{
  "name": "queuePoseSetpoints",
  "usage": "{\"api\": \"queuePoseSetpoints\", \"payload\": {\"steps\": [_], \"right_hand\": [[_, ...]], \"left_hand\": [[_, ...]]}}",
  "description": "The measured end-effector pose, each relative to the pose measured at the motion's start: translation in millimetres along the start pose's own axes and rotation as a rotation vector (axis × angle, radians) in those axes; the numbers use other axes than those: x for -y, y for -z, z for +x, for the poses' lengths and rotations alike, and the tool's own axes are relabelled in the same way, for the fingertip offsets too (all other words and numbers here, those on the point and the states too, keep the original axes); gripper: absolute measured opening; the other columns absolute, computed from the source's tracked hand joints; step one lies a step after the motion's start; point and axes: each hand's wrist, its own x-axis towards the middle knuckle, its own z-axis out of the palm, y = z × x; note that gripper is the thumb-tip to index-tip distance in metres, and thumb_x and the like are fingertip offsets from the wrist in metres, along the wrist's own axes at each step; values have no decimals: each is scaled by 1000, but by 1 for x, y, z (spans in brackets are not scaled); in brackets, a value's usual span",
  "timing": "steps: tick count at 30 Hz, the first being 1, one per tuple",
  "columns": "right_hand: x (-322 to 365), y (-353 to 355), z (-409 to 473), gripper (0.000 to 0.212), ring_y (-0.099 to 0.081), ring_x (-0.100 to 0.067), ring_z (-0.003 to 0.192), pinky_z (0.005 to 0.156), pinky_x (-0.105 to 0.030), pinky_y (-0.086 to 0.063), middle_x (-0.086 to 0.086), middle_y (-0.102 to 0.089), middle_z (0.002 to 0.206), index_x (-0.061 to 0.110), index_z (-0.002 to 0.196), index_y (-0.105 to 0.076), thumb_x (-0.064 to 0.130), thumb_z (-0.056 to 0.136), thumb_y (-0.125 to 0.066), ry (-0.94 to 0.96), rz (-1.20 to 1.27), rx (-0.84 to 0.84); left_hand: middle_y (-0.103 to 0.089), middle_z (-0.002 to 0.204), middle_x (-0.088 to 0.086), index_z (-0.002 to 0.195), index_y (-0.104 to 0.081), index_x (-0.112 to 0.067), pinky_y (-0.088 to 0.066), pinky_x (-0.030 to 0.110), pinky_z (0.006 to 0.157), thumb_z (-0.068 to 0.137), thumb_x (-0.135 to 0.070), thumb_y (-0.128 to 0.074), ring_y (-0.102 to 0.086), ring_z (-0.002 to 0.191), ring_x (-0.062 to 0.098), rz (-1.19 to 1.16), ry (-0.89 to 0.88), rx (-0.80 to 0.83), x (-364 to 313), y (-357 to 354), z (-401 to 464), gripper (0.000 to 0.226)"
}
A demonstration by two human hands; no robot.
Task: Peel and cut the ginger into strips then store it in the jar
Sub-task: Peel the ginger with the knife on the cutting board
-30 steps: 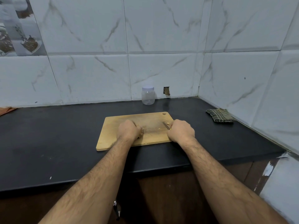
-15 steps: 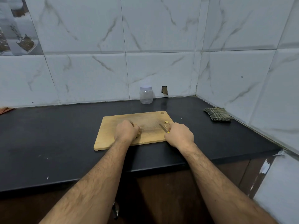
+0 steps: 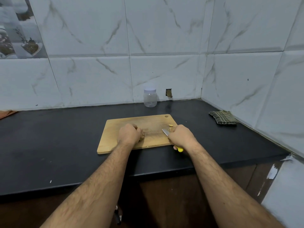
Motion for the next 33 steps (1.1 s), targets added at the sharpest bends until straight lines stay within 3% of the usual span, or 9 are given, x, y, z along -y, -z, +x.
{"api": "queuePoseSetpoints", "payload": {"steps": [3,7,10,16,20,24,28,33], "right_hand": [[10,-12,-6,19,-62,-22,50,56,-31,-52,-6,-64,65,10,74,-56,15,90,-48,57,-22,-16],[23,-27,-8,13,-64,-24,58,58,-34,-55,-6,-66,65,12,74,-60,17,84,-54,105,-52,-19],[30,-31,-9,13,-67,-26,66,64,-38,-58,-8,-68,68,9,79,-65,19,83,-57,119,-55,-8],[36,-37,-10,17,-65,-17,46,55,-36,-58,-8,-73,69,9,93,-61,13,87,-46,123,-28,54],[44,-37,-11,14,-65,-20,55,63,-36,-58,-5,-68,61,11,90,-61,14,88,-47,141,-95,56],[48,-37,-14,13,-63,-20,61,68,-37,-58,-4,-65,59,11,87,-61,16,90,-49,149,-137,58],[47,-37,-15,16,-68,-26,76,71,-40,-59,-3,-66,73,13,99,-61,17,89,-49,160,-157,28],[52,-37,-20,16,-65,-17,51,55,-30,-51,-2,-65,74,14,101,-54,10,93,-40,177,-177,19]], "left_hand": [[-70,83,-1,88,-73,-17,-42,25,67,98,-21,-49,-64,85,20,-45,25,0,1,4,0,26],[-70,79,2,109,-64,-20,-55,26,60,101,-17,-50,-64,58,16,-215,132,24,8,11,4,17],[-70,78,5,119,-59,-18,-57,26,59,99,-11,-51,-62,56,16,-358,220,12,18,18,6,22],[-73,81,8,114,-60,-15,-62,34,76,98,-12,-60,-64,63,18,-456,248,29,22,23,9,17],[-70,81,6,103,-58,-18,-57,24,58,98,-14,-61,-62,58,14,-423,224,66,11,23,7,7],[-70,83,8,103,-61,-14,-55,22,55,99,-8,-58,-63,59,13,-414,229,110,7,22,7,9],[-71,87,10,112,-61,-11,-55,23,52,99,-5,-56,-65,62,14,-454,254,116,12,24,10,15],[-72,88,8,129,-57,-14,-60,26,65,95,-11,-66,-66,66,14,-428,226,229,9,29,6,35]]}}
